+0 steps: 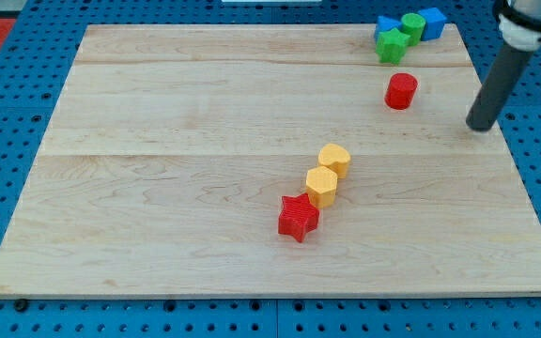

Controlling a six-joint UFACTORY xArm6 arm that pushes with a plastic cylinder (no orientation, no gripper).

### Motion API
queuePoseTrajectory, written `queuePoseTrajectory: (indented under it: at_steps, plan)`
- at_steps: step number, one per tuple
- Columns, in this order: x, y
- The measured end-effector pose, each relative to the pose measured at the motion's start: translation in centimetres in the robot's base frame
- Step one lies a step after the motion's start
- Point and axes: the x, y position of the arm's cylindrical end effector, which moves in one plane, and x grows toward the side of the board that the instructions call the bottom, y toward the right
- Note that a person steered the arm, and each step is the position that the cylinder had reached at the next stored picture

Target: Move the red circle diagonal to the yellow heart

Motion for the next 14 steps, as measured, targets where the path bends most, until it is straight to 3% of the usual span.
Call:
queuePoseTrajectory:
  at_steps: [2,3,4,6,9,11,14]
  plan:
    - [10.2,-6.4]
    - [10.2,-9.2]
    - [8.2,-8.6]
    - [-4.6,-5.7]
    - [-10.2,-5.0]
    - [-8.2,-9.9]
    - [-6.2,-24.3]
